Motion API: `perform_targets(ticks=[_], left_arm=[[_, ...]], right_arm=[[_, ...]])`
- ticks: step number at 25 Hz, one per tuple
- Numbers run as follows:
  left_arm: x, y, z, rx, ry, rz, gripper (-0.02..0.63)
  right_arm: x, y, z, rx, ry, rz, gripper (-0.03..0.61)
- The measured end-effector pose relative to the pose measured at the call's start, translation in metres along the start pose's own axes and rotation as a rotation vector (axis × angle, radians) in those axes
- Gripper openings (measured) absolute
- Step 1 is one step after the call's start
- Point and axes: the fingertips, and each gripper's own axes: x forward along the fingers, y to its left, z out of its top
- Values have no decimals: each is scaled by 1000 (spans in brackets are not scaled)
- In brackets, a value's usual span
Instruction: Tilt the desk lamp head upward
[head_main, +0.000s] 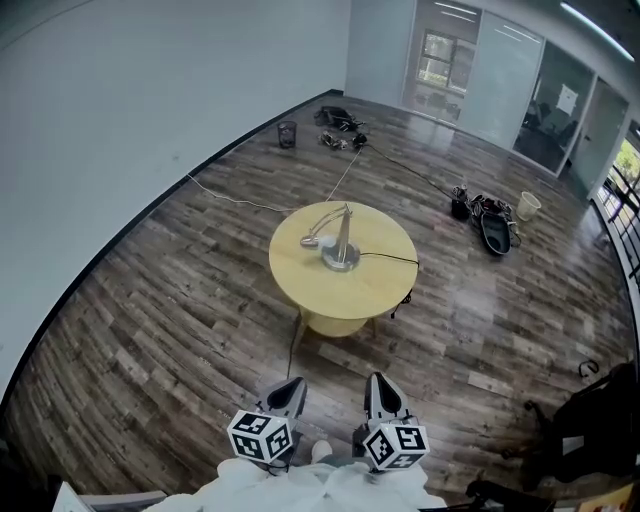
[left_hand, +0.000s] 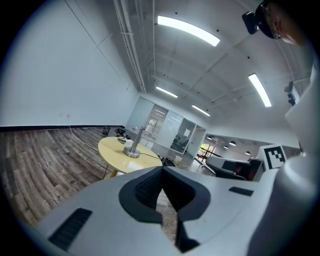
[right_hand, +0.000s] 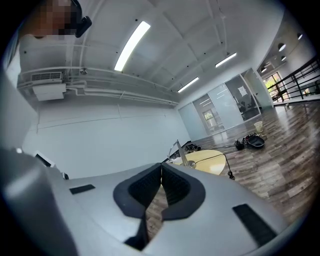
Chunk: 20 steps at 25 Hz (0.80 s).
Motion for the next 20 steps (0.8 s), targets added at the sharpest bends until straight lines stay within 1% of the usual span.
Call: perform_targets(ticks=[7, 10, 13, 16, 20], left_arm=[[50, 12, 18, -7, -7, 17, 0], [65, 17, 20, -9, -6, 21, 0], [80, 24, 19, -23, 10, 26, 0], [93, 35, 23, -42, 15, 42, 0], [111, 45, 30, -46, 10, 54, 0]], right_arm=[[41, -35, 13, -9, 14, -7, 14], [55, -49, 12, -12, 26, -21, 14], [68, -63, 9, 12, 42, -37, 14], [84, -69, 8, 20, 59, -34, 14], [99, -81, 8, 20, 68, -43, 14]])
